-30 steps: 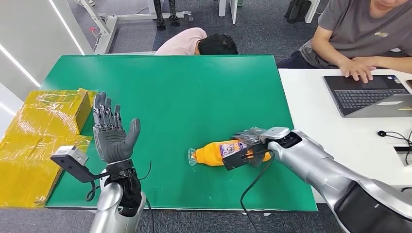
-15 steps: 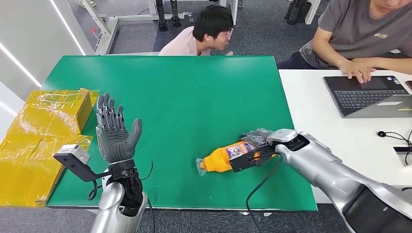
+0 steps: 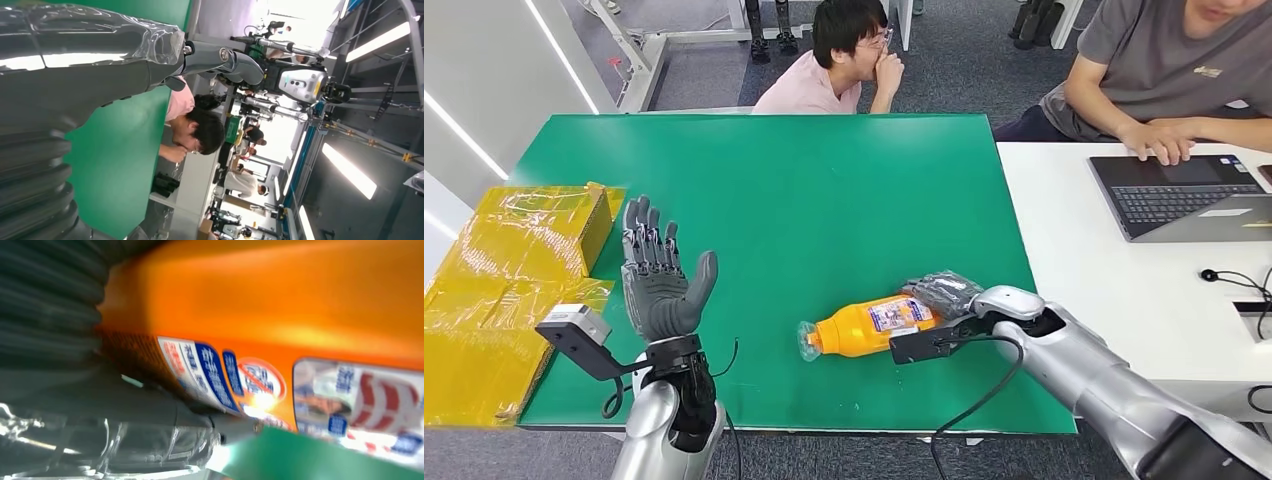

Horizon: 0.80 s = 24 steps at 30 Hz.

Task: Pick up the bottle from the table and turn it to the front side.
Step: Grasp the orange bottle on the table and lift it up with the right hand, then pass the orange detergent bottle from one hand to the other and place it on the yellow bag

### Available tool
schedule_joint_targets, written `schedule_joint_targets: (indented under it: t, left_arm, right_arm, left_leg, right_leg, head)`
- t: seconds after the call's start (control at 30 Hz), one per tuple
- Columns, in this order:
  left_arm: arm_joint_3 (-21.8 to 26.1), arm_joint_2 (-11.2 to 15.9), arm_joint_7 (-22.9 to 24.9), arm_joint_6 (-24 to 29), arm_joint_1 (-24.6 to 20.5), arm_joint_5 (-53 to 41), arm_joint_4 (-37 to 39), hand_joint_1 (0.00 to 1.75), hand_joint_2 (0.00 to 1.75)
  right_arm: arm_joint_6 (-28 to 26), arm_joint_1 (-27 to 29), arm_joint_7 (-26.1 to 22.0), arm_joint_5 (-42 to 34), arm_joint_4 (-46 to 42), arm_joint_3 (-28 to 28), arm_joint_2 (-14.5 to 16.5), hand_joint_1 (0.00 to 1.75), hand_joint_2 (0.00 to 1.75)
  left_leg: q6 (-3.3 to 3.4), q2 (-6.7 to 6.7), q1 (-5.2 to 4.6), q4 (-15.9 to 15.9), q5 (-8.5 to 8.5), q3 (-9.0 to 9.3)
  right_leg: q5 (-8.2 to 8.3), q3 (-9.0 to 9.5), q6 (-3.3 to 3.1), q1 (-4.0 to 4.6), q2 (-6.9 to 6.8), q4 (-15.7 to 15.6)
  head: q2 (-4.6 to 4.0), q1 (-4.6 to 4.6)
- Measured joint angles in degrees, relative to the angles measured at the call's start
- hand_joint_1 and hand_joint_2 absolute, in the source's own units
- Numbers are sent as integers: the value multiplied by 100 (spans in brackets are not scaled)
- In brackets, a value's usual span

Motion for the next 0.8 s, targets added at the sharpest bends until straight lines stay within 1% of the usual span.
schedule_joint_targets:
  t: [0.1, 0.2, 0.4, 0.5, 0.63, 0.73, 0.8]
  left_arm:
    - [4, 15, 0, 93, 112, -85, -159, 0, 175]
    - [10, 35, 0, 240, 265, -154, -390, 0, 175]
    - [14, 63, 0, 321, 525, -251, -735, 0, 175]
    - [14, 68, 0, 313, 561, -285, -797, 0, 175]
    - [14, 70, 0, 228, 563, -263, -807, 0, 175]
    - [14, 69, 0, -14, 561, -162, -806, 0, 175]
    - [14, 67, 0, -270, 552, -69, -798, 0, 175]
  right_arm:
    - [-718, 319, -122, -64, -258, -479, 158, 175, 175]
    - [-1491, 663, -192, -187, -523, -1033, 440, 175, 175]
    - [-2529, 1337, -314, -635, -1041, -1960, 1044, 175, 175]
    - [-2916, 1661, -463, -908, -1226, -2298, 1299, 175, 175]
    - [-3266, 2035, -652, -1239, -1343, -2618, 1586, 175, 175]
    - [-3500, 2174, -812, -1398, -1338, -2748, 1742, 175, 175]
    - [-3604, 2203, -916, -1498, -1306, -2792, 1822, 175, 175]
  left_leg:
    - [0, -1, 1, -3, 0, -2]
    - [0, -2, 2, -6, 0, -2]
    - [0, -5, 1, -7, -1, -4]
    - [1, -6, 1, -7, -1, -5]
    - [1, -6, 0, -6, -1, -6]
    - [1, -4, 0, -6, -1, -5]
    - [1, -3, 0, -6, -1, -4]
  right_leg:
    - [-2, -2, 1, 1, -1, 1]
    - [-6, -3, 1, 2, -3, 1]
    - [-9, -4, 1, 2, -7, 0]
    - [-9, -4, 1, 1, -8, -1]
    - [-9, -4, 2, 0, -8, -1]
    - [-9, -5, 2, 0, -6, -1]
    - [-9, -6, 2, 0, -5, -1]
  head:
    - [0, -1]
    - [0, 0]
    - [0, -1]
    - [0, -1]
    - [0, 0]
    - [0, 0]
    - [0, -1]
